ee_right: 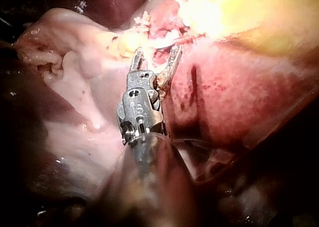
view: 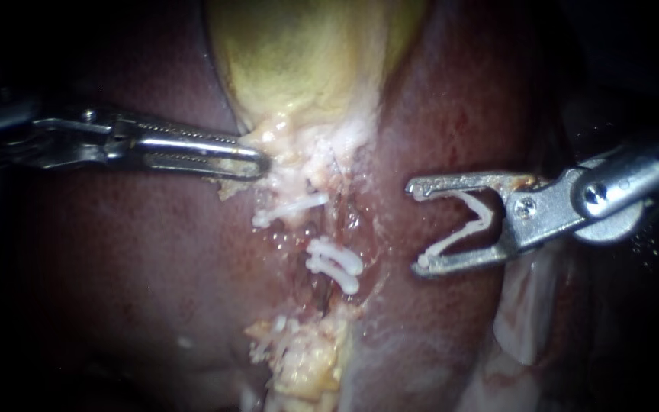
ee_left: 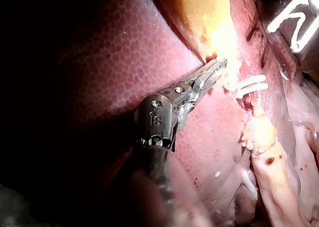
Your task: Clipping third clip right tube
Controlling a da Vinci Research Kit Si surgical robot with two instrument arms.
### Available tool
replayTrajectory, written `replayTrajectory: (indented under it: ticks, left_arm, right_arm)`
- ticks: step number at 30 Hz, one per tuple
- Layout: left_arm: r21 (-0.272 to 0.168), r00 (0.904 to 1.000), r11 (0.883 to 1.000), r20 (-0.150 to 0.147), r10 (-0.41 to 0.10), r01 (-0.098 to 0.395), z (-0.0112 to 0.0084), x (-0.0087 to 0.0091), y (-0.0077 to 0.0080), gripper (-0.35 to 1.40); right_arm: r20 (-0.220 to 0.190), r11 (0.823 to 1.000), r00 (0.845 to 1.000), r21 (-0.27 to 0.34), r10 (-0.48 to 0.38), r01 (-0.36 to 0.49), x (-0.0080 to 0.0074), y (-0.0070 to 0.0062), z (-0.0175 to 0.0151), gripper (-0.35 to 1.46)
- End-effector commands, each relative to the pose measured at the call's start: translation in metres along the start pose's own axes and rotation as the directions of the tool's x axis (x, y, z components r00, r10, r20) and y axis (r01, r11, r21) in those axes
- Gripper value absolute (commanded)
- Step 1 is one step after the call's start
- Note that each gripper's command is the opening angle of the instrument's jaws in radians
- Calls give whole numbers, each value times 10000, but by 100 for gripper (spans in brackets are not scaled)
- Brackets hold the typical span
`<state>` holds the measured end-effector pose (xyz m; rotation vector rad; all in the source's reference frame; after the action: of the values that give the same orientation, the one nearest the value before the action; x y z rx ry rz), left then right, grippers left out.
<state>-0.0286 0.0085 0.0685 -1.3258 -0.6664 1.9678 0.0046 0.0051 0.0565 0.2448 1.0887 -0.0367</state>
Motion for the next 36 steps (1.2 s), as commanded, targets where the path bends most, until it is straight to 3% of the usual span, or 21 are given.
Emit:
replayTrajectory:
  ticks: [1,3,8,13,22,25,29,36]
  left_arm:
    - [-50,10000,10000,7,1,-1,-2,1,1,-35]
    - [-18,10000,10000,-5,-13,13,-9,4,3,-35]
    - [260,9997,9994,-105,-223,226,-51,29,11,-35]
    - [449,9990,9990,-438,-55,75,-87,54,18,-35]
    - [511,9984,9987,-573,-11,40,-98,62,23,-35]
    - [522,9983,9986,-576,-15,45,-98,63,25,-35]
    - [543,9983,9985,-581,-21,53,-99,63,29,-35]
    - [608,9982,9981,-598,-29,65,-98,64,34,-35]
  right_arm:
    - [-2,10000,10000,-5,0,0,0,0,0,50]
    - [-2,10000,10000,-5,0,0,0,0,0,50]
    - [-2,10000,10000,-5,0,0,0,0,0,50]
    - [-1,10000,10000,-8,4,-4,2,-1,0,50]
    - [-127,9939,9939,-102,1095,-1096,7,-2,8,50]
    - [-256,9823,9822,-173,1863,-1868,8,-2,15,50]
    - [-569,9547,9535,-124,2961,-2973,6,-1,28,50]
    - [-802,9179,9144,368,3968,-3951,-8,3,55,50]
